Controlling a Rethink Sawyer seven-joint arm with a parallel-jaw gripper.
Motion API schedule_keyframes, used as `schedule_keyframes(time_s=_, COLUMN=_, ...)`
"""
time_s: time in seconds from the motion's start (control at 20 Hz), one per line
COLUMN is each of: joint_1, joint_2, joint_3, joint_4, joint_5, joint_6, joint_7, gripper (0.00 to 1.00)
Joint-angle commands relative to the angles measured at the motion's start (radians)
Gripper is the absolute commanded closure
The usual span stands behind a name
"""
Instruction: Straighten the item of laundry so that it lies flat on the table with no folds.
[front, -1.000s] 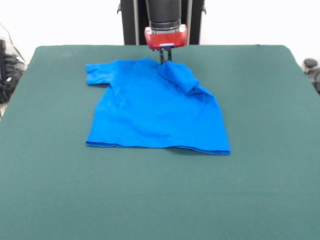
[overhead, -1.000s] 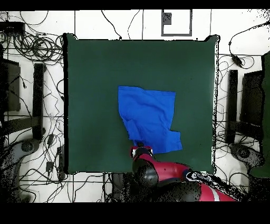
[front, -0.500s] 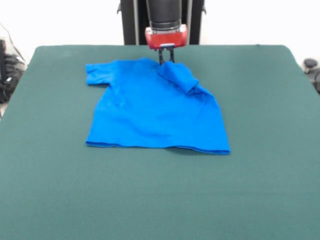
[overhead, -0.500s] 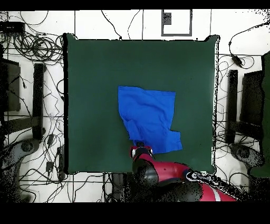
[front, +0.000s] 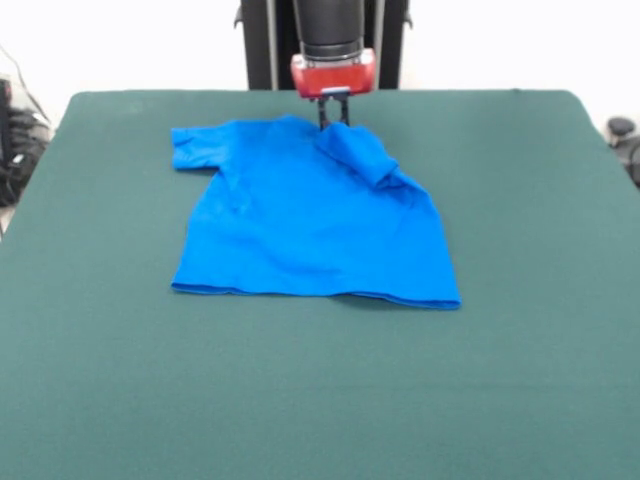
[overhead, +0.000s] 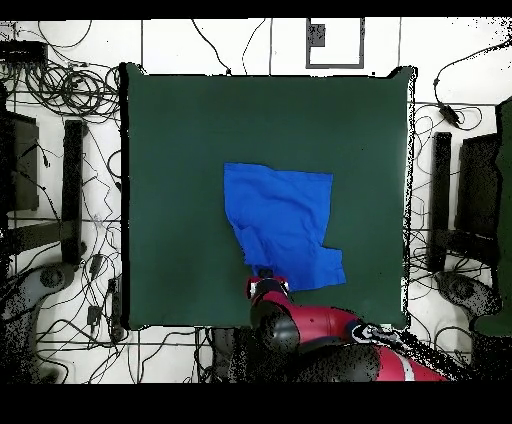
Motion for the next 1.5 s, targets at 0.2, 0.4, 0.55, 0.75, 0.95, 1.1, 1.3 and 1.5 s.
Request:
schedule_keyframes(time_s=0.2, joint_1=0.083, joint_2=0.007, joint_3=0.023, joint_4=-0.120, joint_5=0.093, joint_6=0.040, joint_7=0.158, gripper=0.00)
schedule_keyframes(time_s=0.4, joint_1=0.117, joint_2=-0.099, joint_3=0.023, joint_4=-0.063, joint_5=0.136, joint_6=0.122, joint_7=0.169, gripper=0.00)
schedule_keyframes(time_s=0.55, joint_1=0.132, joint_2=-0.176, joint_3=0.033, joint_4=-0.028, joint_5=0.163, joint_6=0.190, joint_7=0.168, gripper=0.00)
schedule_keyframes(time_s=0.75, joint_1=0.137, joint_2=-0.215, joint_3=0.042, joint_4=-0.016, joint_5=0.182, joint_6=0.233, joint_7=0.167, gripper=0.00)
schedule_keyframes(time_s=0.95, joint_1=0.132, joint_2=-0.216, joint_3=0.050, joint_4=-0.010, joint_5=0.183, joint_6=0.232, joint_7=0.171, gripper=0.00)
schedule_keyframes(time_s=1.1, joint_1=0.135, joint_2=-0.212, joint_3=0.046, joint_4=-0.009, joint_5=0.186, joint_6=0.226, joint_7=0.174, gripper=0.00)
schedule_keyframes(time_s=1.3, joint_1=0.134, joint_2=-0.199, joint_3=0.047, joint_4=-0.017, joint_5=0.188, joint_6=0.218, joint_7=0.170, gripper=0.00)
schedule_keyframes(time_s=1.5, joint_1=0.132, joint_2=-0.174, joint_3=0.045, joint_4=-0.024, joint_5=0.180, joint_6=0.190, joint_7=0.170, gripper=0.00)
